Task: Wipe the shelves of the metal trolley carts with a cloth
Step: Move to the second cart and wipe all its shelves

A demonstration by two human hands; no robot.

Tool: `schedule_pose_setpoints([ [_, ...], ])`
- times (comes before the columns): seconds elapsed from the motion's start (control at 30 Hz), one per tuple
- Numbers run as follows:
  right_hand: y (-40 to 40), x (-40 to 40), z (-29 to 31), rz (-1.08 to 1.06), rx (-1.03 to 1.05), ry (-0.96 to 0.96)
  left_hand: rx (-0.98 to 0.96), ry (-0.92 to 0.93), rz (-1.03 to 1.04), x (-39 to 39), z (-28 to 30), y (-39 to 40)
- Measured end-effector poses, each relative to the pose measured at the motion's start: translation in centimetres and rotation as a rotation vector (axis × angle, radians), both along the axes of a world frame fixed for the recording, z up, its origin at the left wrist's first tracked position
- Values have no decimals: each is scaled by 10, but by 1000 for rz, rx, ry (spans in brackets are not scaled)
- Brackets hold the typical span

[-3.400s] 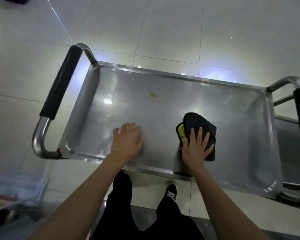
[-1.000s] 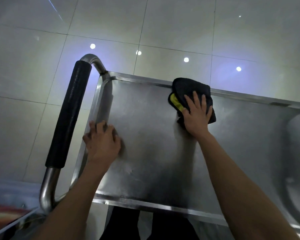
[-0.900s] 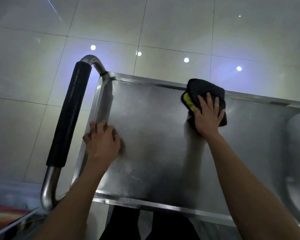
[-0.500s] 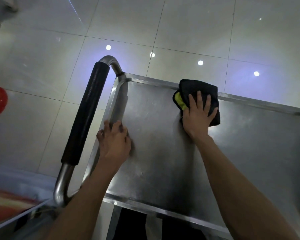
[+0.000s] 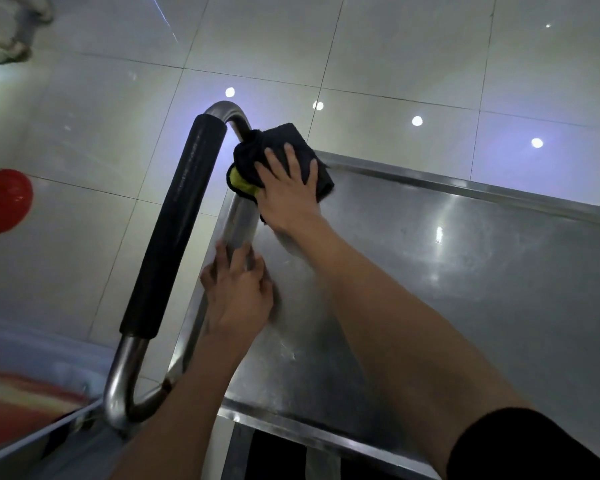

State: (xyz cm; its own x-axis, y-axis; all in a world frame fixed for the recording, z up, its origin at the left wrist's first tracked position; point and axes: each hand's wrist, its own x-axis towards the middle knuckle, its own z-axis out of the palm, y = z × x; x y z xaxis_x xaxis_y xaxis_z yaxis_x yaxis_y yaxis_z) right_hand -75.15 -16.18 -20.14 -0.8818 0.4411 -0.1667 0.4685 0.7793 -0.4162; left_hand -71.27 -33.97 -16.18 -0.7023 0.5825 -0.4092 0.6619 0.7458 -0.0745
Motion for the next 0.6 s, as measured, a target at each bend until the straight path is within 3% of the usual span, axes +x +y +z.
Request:
schedule_pose_setpoints([
  [0.17,20,33,1,13,23,35,41,5,35,0,4,-1],
  [0.43,96,175,0,-368,43,-24,71,-17,68,7,10,7],
  [0.6,102,229,2,-534,4,-77,73,-60,63,15,13,6],
])
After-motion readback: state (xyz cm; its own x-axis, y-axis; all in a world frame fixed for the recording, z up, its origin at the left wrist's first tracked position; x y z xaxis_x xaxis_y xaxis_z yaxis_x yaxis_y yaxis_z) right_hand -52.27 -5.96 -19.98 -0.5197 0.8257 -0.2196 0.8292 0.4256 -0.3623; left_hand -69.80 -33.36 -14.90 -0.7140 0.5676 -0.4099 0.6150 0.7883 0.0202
